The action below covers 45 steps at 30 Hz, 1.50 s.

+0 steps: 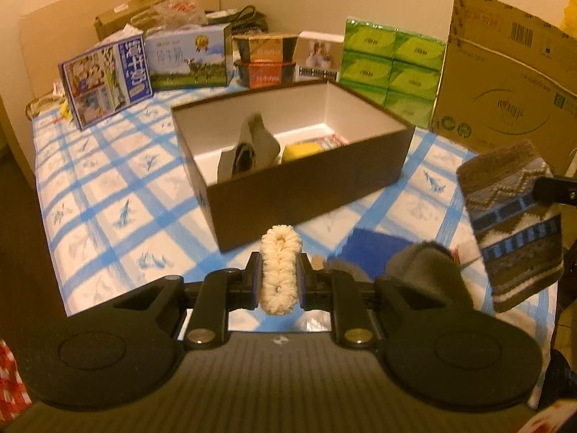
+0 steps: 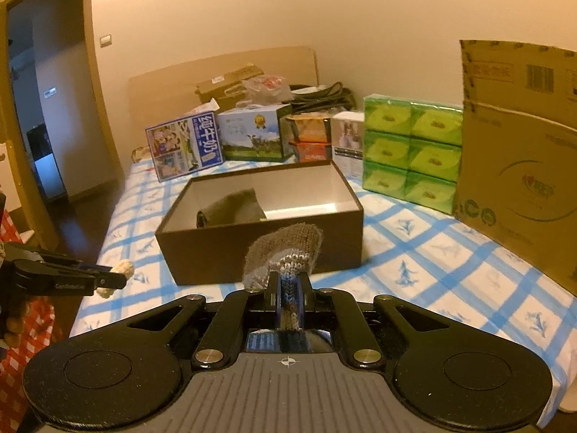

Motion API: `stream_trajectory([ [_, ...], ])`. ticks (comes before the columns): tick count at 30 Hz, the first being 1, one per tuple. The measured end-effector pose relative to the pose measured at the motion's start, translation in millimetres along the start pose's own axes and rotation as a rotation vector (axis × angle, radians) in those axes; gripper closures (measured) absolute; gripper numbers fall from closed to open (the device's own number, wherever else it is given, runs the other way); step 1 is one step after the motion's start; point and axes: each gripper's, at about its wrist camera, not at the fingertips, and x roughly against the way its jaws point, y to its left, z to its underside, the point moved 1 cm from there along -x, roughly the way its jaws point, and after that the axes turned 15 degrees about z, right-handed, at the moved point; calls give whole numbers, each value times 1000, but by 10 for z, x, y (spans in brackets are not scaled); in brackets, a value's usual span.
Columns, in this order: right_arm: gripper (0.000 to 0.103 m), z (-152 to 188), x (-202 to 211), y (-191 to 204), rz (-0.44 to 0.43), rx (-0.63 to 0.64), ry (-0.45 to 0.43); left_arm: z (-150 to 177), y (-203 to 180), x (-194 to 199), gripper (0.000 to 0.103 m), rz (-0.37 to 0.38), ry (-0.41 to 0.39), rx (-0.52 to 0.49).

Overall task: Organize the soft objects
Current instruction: 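Lift hair tie and striped mitten and carry both over the brown box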

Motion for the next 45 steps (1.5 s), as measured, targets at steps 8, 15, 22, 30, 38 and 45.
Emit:
stream_trajectory([
  [8,95,-224,-153,59,-28,3,-20,-323,-12,-62,86,7,-45,-38],
  [15,95,-439,-345,51,-45,-1,-30,-637,26,-144,86,7,-76,-64],
  [22,95,-779,-626,62,-64,-3,-65,-987,84,-306,86,15,-95,-77],
  [30,95,-1203,-988,75,-66,4,-117,-1392,134,-526,86,24,-116,-91],
  [38,95,-1486,-1429,48,-35,18,-126,-1719,190,-863,86,40,-102,-89],
  [45,95,-1593,-1843,34,-21,24,-107,-1874,246,-1278,86,57,-60,-69],
])
